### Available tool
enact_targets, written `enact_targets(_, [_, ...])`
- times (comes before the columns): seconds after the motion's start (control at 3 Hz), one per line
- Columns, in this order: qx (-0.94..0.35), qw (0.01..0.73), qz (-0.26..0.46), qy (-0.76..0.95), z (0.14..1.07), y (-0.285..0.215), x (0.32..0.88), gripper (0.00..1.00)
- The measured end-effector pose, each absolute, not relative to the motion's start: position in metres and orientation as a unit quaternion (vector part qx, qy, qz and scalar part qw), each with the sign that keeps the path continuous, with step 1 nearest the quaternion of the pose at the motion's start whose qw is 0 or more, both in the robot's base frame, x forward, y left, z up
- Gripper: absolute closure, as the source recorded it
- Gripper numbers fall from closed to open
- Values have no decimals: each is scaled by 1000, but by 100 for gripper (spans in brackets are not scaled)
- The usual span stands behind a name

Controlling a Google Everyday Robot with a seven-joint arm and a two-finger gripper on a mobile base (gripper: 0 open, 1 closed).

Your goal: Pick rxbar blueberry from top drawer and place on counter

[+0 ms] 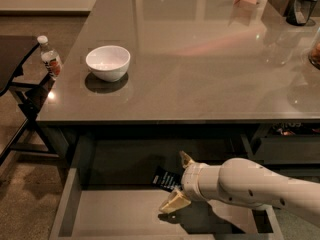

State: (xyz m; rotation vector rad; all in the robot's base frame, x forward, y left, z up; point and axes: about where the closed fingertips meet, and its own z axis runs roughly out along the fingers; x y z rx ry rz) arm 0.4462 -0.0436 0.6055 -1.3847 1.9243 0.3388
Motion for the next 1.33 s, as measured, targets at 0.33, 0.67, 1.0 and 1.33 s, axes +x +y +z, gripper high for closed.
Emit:
enact_targets(0.33, [-538,365,132,748,605,-44,446,18])
enact_targets(0.67, [-538,365,132,748,605,-44,446,42])
enact_targets(1.0, [-538,365,132,748,605,-44,446,65])
enact_targets(1.33, [-538,365,132,748,605,-44,446,88])
